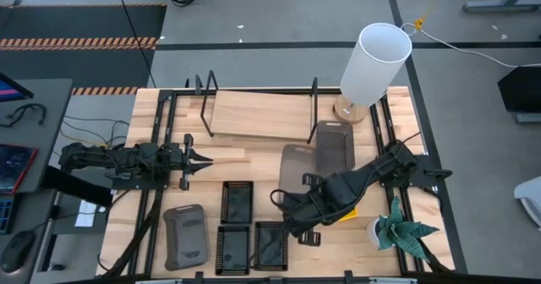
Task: Stack baskets on shelf by color
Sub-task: Stack the center black transparent bin on the top of the top right black transparent bin
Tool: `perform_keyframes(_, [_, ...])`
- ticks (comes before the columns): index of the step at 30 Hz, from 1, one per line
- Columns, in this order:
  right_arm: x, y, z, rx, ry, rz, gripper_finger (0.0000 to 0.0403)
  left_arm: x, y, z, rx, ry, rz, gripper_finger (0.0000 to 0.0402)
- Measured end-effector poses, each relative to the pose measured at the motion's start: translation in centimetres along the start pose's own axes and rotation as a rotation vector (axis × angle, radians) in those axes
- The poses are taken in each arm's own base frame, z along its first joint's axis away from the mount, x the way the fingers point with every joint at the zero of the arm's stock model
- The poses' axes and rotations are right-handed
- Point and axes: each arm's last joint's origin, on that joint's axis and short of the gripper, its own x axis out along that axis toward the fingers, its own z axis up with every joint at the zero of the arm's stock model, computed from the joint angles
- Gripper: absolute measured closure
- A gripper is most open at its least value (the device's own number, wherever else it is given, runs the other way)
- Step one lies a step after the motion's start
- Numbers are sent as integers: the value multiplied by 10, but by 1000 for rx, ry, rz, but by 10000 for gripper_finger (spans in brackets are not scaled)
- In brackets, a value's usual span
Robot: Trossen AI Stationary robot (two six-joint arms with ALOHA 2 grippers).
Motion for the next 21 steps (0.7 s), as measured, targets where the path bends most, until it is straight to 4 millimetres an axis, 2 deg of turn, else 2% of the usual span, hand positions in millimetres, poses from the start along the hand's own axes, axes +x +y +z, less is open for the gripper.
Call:
perform_keyframes(4, [10, -9, -16, 21, 78, -49, 400, 0, 0, 0, 0, 1, 0, 345])
perform_keyframes(9, [20, -30, -47, 29, 187, -107, 400, 0, 0, 0, 0, 0, -1, 343])
perform_keyframes(16, [25, -66, -91, -28, 272, -168, 400, 0, 0, 0, 0, 0, 0, 350])
perform_keyframes(21, [32, -95, -116, -94, 267, -205, 399, 0, 0, 0, 0, 0, 0, 345])
